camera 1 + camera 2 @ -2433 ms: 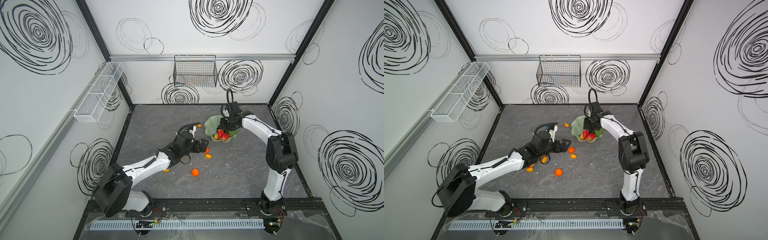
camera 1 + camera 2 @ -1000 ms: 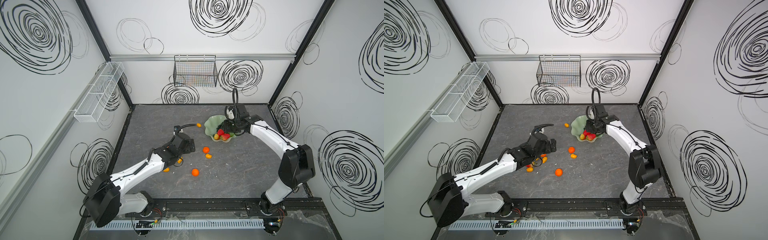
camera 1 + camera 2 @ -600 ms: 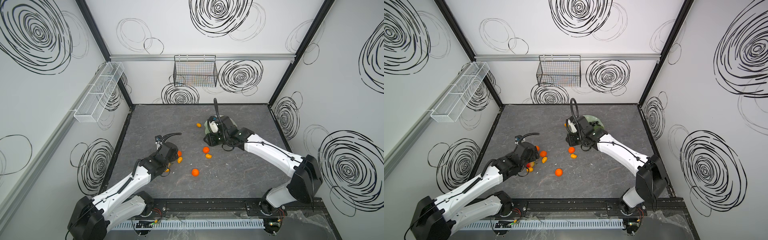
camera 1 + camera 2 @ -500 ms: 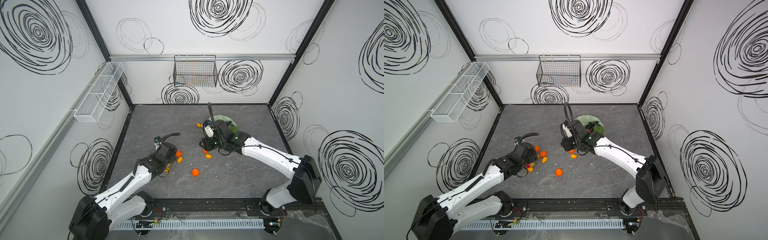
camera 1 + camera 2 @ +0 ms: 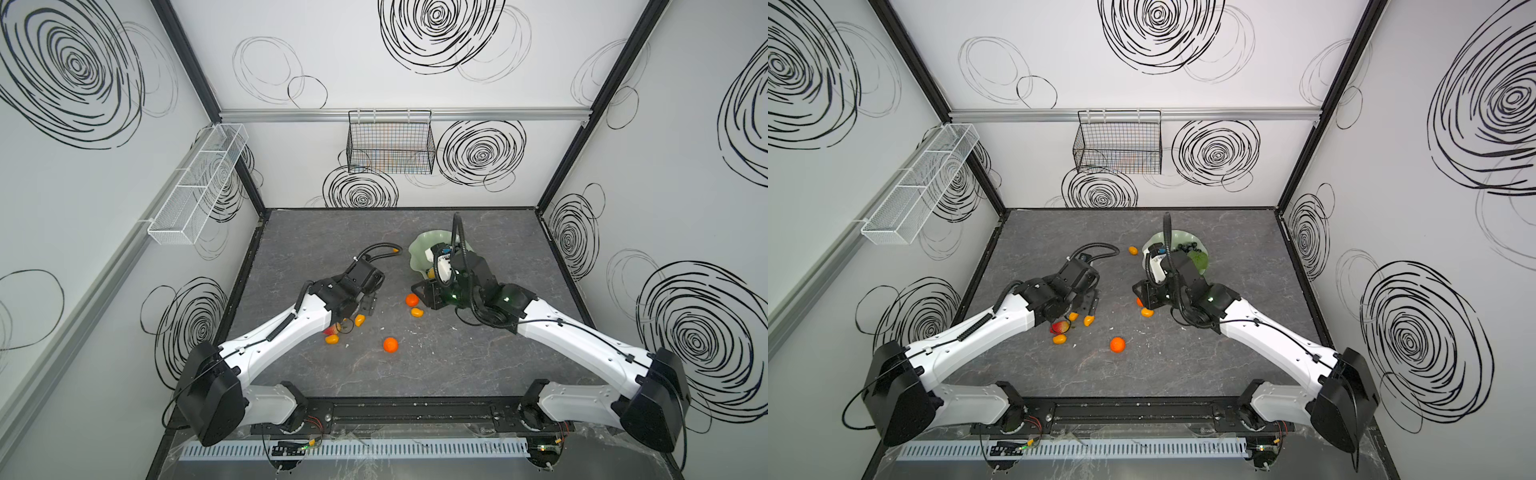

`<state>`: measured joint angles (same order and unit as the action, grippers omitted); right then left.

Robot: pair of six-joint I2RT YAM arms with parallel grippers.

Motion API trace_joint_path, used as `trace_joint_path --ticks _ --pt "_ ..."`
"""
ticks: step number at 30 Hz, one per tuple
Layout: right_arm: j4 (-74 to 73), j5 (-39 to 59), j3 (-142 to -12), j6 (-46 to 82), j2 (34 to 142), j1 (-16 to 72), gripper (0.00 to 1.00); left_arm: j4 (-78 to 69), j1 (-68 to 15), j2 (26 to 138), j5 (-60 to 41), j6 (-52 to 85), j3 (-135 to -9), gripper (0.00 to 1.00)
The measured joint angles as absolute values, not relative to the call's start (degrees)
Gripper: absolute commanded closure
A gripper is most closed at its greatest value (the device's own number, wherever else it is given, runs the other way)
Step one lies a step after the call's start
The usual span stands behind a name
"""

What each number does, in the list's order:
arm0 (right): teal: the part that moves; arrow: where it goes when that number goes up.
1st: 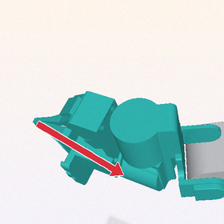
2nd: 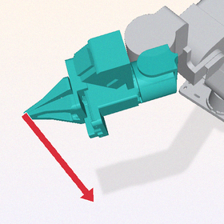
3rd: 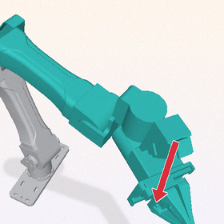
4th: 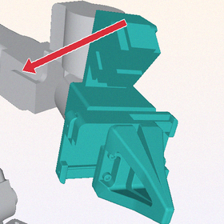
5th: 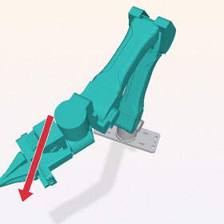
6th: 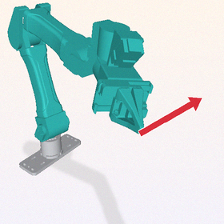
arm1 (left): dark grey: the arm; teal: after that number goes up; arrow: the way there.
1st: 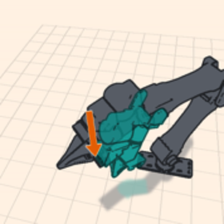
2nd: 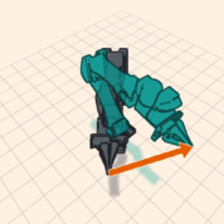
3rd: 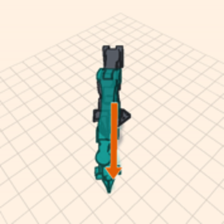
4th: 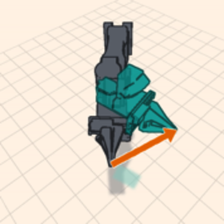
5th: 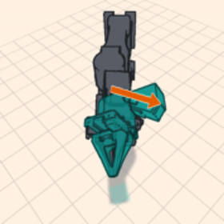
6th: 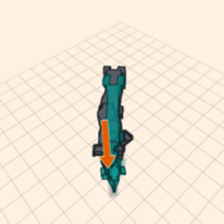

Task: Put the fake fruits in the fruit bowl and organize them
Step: 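Draw the right gripper back beside the bowl while the left gripper moves over the pile, then lower the left gripper onto a red-yellow strawberry by its leaves and close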

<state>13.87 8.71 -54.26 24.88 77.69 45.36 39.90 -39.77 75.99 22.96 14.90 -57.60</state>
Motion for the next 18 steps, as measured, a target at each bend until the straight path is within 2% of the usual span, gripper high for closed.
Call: trace_joint_path --ticks 7,18 --pt "13.85 8.73 -50.11 23.66 70.11 42.46 0.57 43.86 -41.21 81.08 24.56 1.45 -57.32 0.19" --pt "13.85 10.24 -49.69 20.86 64.20 41.39 0.55 46.44 -40.71 86.30 24.08 -9.67 -55.55 0.45"
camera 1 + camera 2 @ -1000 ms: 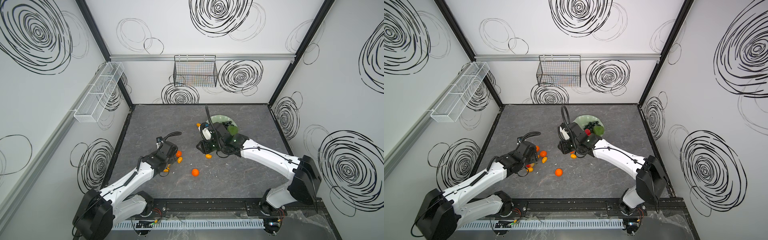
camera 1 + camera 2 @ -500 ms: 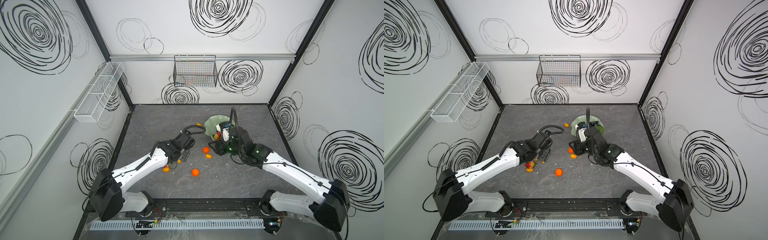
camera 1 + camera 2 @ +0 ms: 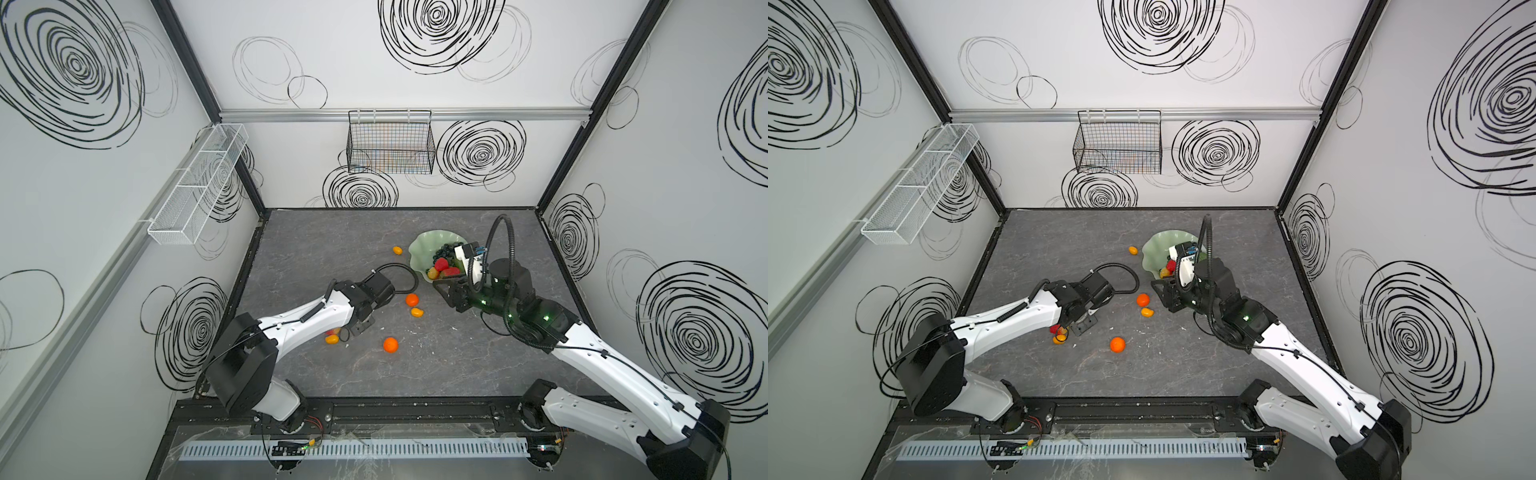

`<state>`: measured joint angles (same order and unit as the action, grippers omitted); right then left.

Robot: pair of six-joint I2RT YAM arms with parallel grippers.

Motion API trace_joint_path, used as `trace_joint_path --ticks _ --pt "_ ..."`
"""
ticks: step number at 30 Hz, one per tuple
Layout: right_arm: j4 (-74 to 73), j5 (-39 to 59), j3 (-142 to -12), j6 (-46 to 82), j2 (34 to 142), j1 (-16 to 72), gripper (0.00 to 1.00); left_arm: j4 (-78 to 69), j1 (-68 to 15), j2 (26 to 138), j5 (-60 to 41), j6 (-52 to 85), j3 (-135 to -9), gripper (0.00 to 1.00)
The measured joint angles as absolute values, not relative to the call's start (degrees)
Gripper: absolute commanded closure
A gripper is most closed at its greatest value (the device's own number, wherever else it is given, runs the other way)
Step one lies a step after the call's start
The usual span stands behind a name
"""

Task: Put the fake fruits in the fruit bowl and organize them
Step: 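Lower the left gripper onto a red-yellow strawberry by its leaves and close, then lift the red-yellow strawberry from the pile with the left gripper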

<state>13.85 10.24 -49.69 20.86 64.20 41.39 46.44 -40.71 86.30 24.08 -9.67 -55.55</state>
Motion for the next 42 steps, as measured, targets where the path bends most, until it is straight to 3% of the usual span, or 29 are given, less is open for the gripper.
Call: trace_joint_path --ticks 23,32,39,42 --pt "13.19 11.31 -49.67 20.47 64.55 42.59 0.55 44.29 -40.01 95.29 23.66 -13.67 -51.81 0.61" --pt "13.19 11.31 -49.65 20.27 64.66 42.59 0.56 42.48 -39.35 96.68 25.63 -14.35 -51.66 0.72" --pt "13.15 11.35 -49.32 20.27 64.99 42.59 0.56 41.15 -37.32 97.01 27.49 -14.81 -51.70 0.90" --pt "13.15 11.33 -49.32 20.27 64.99 42.59 0.56 41.19 -36.40 97.84 27.44 -14.85 -52.14 0.94"
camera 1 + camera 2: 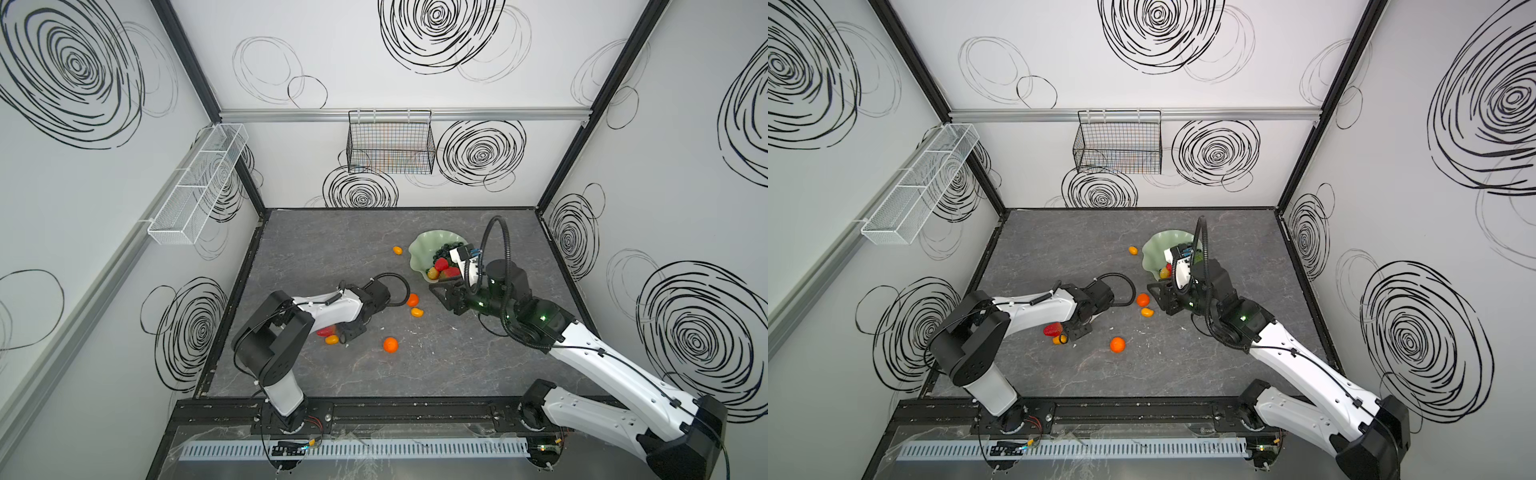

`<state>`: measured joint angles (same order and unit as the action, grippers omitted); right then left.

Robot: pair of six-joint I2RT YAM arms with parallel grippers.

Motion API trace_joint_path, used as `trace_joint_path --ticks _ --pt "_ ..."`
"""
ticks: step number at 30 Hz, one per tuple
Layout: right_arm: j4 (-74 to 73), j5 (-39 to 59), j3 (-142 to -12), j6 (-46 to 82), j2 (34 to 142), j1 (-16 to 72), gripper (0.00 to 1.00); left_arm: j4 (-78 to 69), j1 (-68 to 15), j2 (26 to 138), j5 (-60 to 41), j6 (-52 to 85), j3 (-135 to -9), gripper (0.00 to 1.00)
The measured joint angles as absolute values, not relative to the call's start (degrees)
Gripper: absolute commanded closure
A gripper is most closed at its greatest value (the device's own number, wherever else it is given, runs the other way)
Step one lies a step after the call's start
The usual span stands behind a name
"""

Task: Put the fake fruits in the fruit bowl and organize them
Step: 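Lift the red-yellow strawberry from the pile with the left gripper, then carry the strawberry over the green bowl with the left gripper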

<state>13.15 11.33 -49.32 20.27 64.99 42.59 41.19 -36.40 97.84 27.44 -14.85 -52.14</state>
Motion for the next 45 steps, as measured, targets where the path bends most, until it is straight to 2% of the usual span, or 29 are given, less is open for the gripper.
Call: trace_joint_path --ticks 6,26,35,45 --pt "13.15 11.33 -49.28 20.27 65.04 42.59 0.56 41.28 -36.03 97.84 27.42 -14.68 -52.40 1.00" --pt "12.71 9.41 -49.25 21.50 66.98 41.87 0.59 45.84 -38.28 80.29 26.87 -10.72 -55.05 1.00" --pt "13.10 8.47 -46.35 24.21 67.88 36.05 0.57 45.47 -41.34 72.88 23.55 -8.60 -60.36 1.00" --pt "14.06 8.51 -45.52 25.67 67.88 28.18 0.53 31.70 -44.40 72.77 13.26 -3.95 -62.48 1.00"
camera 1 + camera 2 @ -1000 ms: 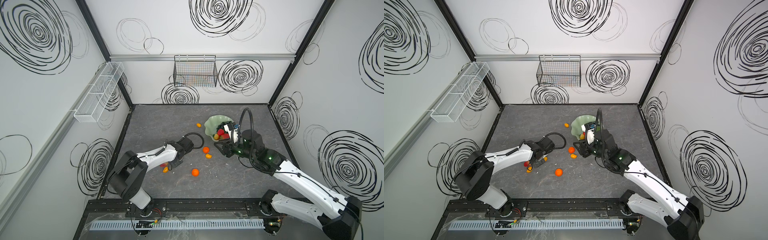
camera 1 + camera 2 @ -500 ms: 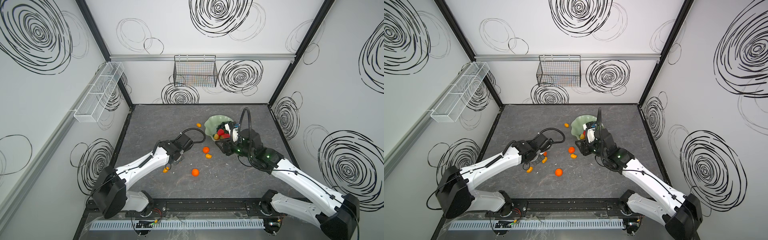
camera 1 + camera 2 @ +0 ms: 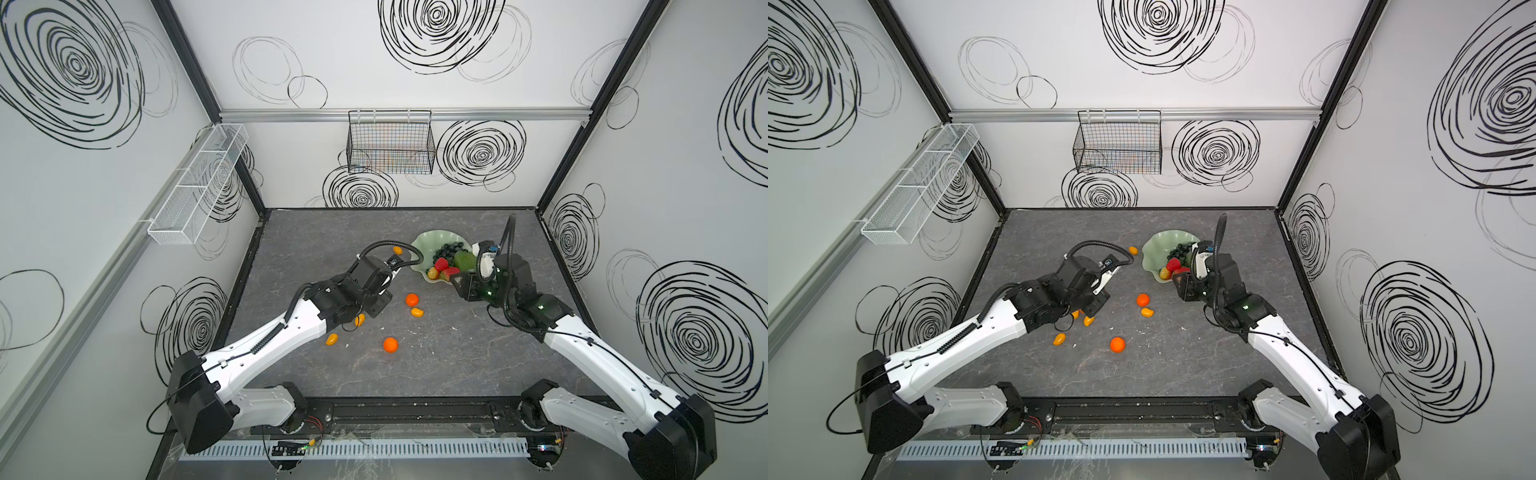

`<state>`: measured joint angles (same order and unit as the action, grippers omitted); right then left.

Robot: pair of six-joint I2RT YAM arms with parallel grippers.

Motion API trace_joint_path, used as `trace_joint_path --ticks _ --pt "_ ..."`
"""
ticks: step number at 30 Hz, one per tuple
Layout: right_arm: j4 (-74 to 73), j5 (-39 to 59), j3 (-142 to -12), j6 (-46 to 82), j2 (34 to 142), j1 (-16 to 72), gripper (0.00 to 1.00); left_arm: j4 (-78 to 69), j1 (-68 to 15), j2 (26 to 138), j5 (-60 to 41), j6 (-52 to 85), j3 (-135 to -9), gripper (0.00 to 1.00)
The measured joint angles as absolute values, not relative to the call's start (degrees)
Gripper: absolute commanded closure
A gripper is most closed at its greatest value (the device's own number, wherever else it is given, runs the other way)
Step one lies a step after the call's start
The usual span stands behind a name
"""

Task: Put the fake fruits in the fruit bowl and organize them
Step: 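Carry the strawberry over the green bowl with the left gripper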

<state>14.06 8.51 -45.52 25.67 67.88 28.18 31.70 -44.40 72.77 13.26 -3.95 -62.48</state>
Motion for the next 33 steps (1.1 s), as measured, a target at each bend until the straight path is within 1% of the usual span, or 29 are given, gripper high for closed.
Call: trace_joint_path --ticks 7,12,23,33 --pt "16.32 9.23 -45.52 25.67 67.88 22.70 0.52 16.23 -44.47 77.25 3.55 1.54 -62.48 1.00" --pt "18.02 9.52 -45.54 25.43 67.88 19.14 0.51 7.29 -44.53 84.68 -2.96 4.95 -65.17 1.00" --pt "19.35 11.55 -45.71 23.83 67.88 13.56 0.50 0.93 -44.58 104.29 -11.62 8.03 -82.91 1.00" --pt "19.90 12.29 -47.29 22.72 69.19 11.53 0.50 -0.10 -44.58 119.85 -17.74 9.50 -97.01 1.00"
